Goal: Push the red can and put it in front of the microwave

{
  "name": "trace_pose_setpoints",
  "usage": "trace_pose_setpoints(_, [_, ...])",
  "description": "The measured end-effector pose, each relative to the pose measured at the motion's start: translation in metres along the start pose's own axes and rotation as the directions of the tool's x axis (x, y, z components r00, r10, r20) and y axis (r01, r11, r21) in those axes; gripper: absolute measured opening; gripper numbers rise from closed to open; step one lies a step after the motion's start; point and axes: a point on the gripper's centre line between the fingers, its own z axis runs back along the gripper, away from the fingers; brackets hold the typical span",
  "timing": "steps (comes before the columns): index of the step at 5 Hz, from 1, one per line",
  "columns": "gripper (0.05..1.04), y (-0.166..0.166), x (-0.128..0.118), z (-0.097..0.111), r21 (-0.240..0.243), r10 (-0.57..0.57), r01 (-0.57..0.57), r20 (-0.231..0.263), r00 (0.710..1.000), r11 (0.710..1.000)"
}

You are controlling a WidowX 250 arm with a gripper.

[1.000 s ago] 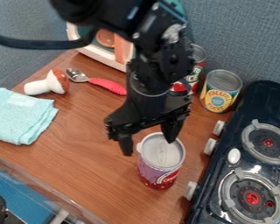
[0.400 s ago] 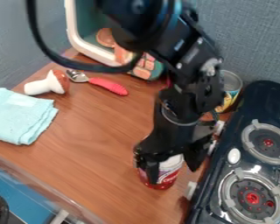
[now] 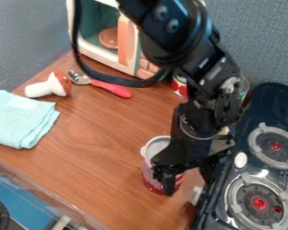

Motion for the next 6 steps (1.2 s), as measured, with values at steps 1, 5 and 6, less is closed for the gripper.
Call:
trace_pose_setpoints(1, [1.000,-0.003,0.004,-0.009,0.011,-0.019,0.019,0.007,1.000,1.000])
trace_pose_setpoints(5, [1.000,0.023,0.063,-0.022,0.047,0.122,-0.124,0.046,0.992,0.991])
trace_pose_setpoints(6, [0.999,0.025,0.085,-0.025,0.058,0.163,-0.167,0.055,0.985,0.984])
